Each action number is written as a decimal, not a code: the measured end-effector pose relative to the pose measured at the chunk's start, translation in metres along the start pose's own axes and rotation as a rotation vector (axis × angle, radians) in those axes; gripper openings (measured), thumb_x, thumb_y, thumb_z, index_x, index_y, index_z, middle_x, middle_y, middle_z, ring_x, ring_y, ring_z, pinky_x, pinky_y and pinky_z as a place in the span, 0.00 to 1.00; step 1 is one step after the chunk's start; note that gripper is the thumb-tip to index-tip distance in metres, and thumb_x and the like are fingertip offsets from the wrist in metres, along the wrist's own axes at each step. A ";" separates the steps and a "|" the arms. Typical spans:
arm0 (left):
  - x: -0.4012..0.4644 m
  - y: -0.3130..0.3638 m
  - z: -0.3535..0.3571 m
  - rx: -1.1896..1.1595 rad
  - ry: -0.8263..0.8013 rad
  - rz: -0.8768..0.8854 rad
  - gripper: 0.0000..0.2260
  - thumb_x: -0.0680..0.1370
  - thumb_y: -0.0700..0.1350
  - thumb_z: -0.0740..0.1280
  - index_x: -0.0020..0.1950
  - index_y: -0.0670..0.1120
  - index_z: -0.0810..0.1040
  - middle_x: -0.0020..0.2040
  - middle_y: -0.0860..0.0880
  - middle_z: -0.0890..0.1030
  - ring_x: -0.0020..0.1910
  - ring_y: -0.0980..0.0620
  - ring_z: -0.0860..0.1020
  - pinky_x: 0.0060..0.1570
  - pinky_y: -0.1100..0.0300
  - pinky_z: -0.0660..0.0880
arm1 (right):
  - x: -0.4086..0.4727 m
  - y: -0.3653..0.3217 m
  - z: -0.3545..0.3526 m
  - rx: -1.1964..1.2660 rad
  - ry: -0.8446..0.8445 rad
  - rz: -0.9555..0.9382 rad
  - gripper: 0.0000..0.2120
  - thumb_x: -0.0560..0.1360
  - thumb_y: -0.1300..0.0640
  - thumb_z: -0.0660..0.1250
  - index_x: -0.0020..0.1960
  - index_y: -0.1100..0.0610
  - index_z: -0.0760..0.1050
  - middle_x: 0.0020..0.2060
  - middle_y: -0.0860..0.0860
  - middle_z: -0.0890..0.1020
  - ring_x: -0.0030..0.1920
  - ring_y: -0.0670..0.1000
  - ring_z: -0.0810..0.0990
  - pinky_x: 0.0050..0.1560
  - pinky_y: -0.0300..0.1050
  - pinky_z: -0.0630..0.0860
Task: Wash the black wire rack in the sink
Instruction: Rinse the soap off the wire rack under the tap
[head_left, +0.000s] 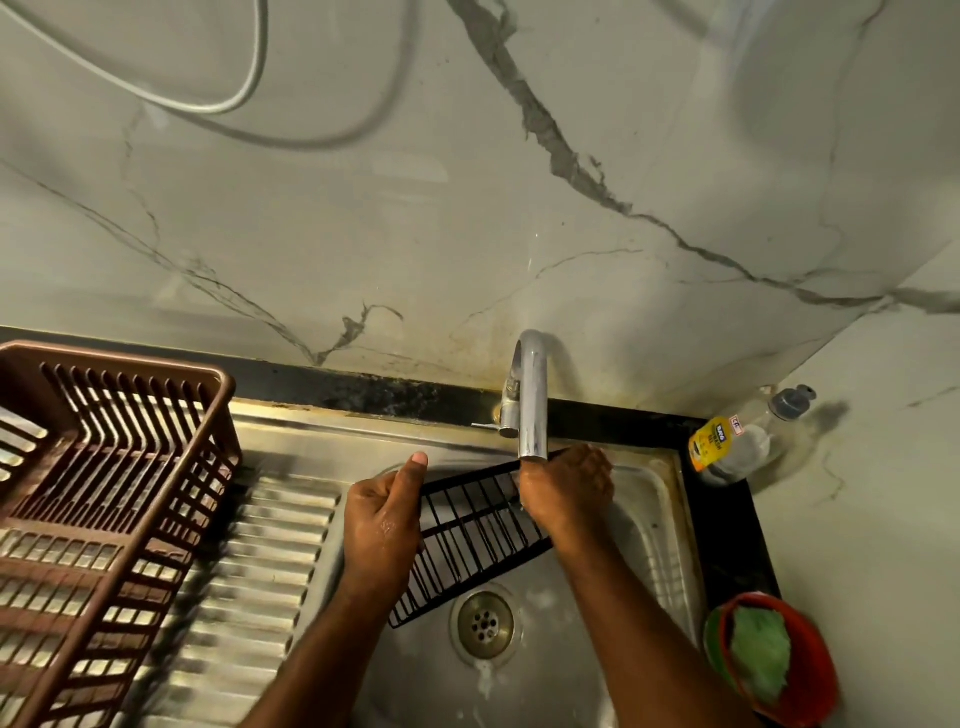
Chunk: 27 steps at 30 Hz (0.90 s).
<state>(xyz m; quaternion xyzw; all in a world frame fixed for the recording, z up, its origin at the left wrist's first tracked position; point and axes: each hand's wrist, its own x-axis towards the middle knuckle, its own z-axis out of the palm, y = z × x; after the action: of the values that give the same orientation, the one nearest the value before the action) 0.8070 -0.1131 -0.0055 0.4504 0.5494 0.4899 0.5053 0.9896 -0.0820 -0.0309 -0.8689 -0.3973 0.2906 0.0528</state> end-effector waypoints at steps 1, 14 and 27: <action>0.001 0.000 -0.001 0.012 0.001 0.001 0.28 0.82 0.53 0.64 0.36 0.28 0.68 0.26 0.37 0.68 0.23 0.39 0.65 0.24 0.52 0.65 | 0.005 0.003 -0.001 0.015 0.005 0.016 0.44 0.81 0.35 0.54 0.81 0.65 0.44 0.80 0.64 0.51 0.80 0.62 0.51 0.80 0.58 0.51; -0.002 0.002 0.000 -0.071 0.011 0.018 0.18 0.84 0.42 0.61 0.37 0.41 0.82 0.28 0.48 0.82 0.29 0.56 0.81 0.30 0.64 0.77 | -0.121 -0.050 0.030 -0.003 -0.026 -0.257 0.43 0.79 0.32 0.36 0.79 0.62 0.31 0.79 0.61 0.33 0.80 0.58 0.32 0.79 0.55 0.34; -0.008 -0.003 -0.007 -0.065 -0.043 0.004 0.20 0.84 0.46 0.65 0.31 0.45 0.76 0.24 0.52 0.73 0.23 0.54 0.71 0.26 0.59 0.71 | -0.029 -0.008 0.006 0.018 0.042 0.104 0.50 0.76 0.26 0.41 0.80 0.65 0.39 0.81 0.65 0.45 0.81 0.64 0.45 0.79 0.58 0.45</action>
<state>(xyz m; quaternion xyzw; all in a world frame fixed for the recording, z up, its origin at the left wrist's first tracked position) 0.8002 -0.1218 -0.0073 0.4454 0.5213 0.4985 0.5304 0.9663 -0.0978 -0.0197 -0.8939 -0.3475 0.2781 0.0540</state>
